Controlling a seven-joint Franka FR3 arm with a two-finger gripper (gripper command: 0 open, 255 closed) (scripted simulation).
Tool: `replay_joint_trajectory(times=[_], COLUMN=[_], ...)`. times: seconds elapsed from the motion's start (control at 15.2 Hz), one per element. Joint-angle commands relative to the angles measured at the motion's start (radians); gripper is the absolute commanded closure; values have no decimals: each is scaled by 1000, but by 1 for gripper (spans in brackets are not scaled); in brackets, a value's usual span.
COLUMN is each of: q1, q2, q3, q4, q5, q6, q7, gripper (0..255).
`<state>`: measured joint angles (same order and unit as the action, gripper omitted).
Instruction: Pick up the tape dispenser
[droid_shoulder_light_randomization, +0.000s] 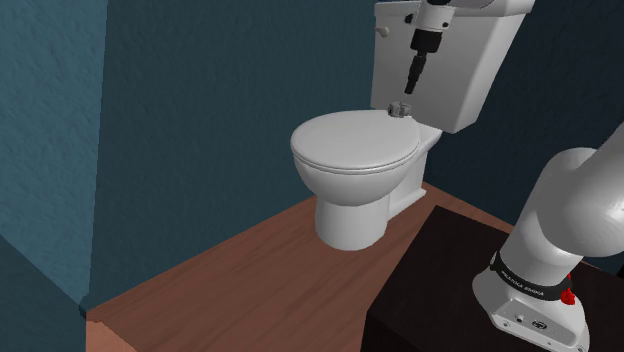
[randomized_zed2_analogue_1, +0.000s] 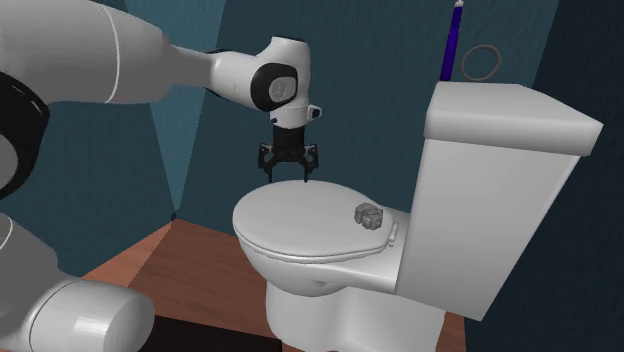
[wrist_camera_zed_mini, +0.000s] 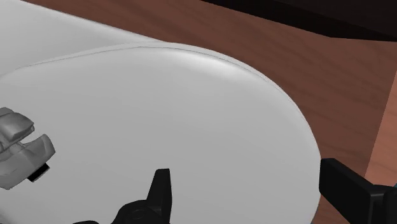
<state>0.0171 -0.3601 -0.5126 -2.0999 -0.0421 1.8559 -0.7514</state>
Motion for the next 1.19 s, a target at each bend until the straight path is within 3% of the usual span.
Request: replay_joint_trajectory(times=[0.0, 0.26, 0.53, 0.79, 1.12], q1=[10, 13, -19, -100, -239], q2=[84, 257, 453, 654, 901], q3=[-47, -125, -175, -176, -135], q4=[58, 172, 312, 484, 758], q5=[19, 85, 183, 282, 372], q6=[6, 15, 3, -32, -105], q7=[-80, -241, -406, -548, -670], gripper=[0, 0, 0, 0, 0])
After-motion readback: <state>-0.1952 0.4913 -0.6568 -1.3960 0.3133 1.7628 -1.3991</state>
